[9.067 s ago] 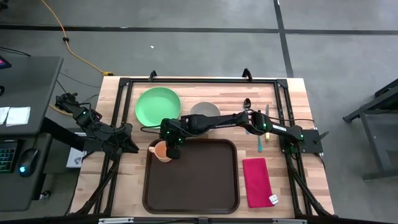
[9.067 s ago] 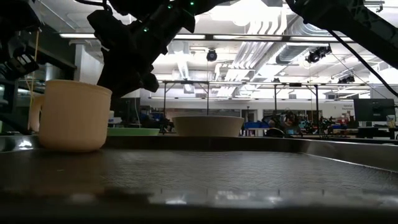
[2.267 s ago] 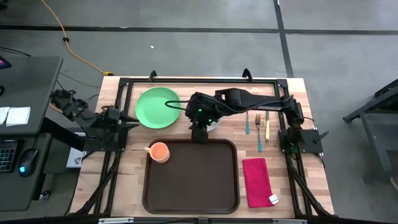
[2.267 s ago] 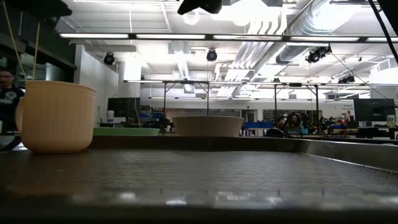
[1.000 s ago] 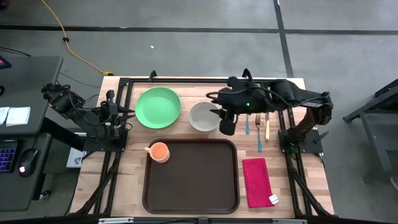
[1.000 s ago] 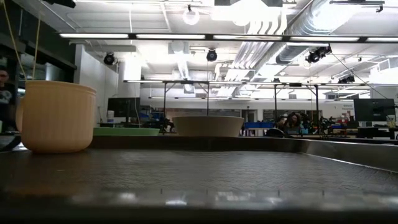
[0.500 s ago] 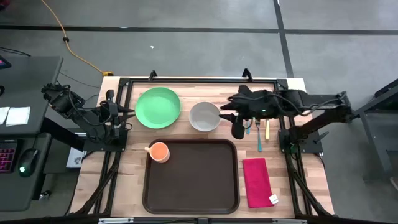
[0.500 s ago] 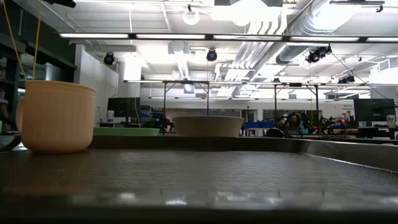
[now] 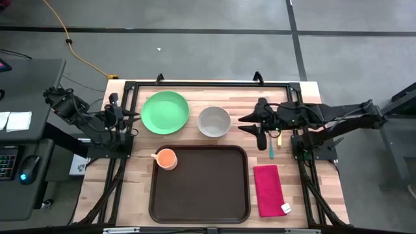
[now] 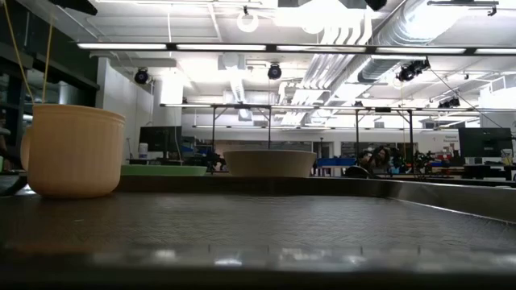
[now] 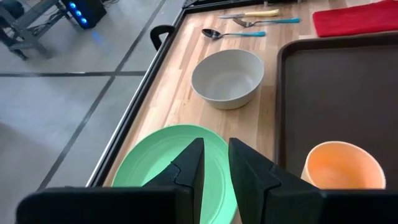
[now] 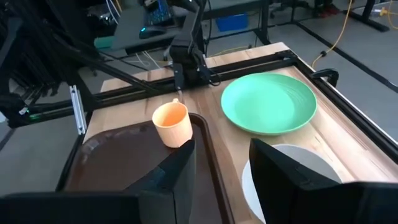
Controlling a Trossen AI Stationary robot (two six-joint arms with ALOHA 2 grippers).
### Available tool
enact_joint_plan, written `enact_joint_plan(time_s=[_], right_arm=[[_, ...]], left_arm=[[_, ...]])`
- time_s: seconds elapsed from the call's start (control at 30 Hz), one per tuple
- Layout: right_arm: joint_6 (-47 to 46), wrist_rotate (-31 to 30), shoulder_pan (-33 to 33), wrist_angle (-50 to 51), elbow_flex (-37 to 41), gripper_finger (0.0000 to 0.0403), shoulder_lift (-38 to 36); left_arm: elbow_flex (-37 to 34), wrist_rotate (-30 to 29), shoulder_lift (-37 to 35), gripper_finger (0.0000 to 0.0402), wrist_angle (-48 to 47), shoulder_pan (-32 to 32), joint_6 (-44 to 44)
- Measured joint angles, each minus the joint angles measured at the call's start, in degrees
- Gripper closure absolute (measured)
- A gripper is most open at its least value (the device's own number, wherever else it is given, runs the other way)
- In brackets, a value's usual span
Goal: Set up tray
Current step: Put the green plate in the center of the brown tray
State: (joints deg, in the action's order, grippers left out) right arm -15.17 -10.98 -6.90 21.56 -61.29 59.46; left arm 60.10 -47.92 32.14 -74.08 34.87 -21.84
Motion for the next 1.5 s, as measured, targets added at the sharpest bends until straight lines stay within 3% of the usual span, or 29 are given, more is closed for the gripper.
enact_joint_plan(time_s=[0.43,0.7,1.13,1.5], right_arm=[[-0.5,0.3,0.2,-19.5,19.2,0.0274,-13.0],[-2.9,0.3,0.2,-27.5,28.5,0.0274,-17.0],[-3.8,0.2,0.1,-29.9,31.5,0.0274,-17.6],[-3.2,-0.6,0.1,-31.7,33.5,0.0274,-17.5]], left_arm=[[-0.8,-0.6,0.0,0.0298,-1.5,0.0,-1.2],[-0.8,-0.7,1.9,0.0298,-1.5,0.0,-2.5],[-0.8,2.1,10.6,0.0298,-4.2,0.0,-9.0],[-0.8,4.2,13.9,0.0298,-4.0,0.0,-15.1]])
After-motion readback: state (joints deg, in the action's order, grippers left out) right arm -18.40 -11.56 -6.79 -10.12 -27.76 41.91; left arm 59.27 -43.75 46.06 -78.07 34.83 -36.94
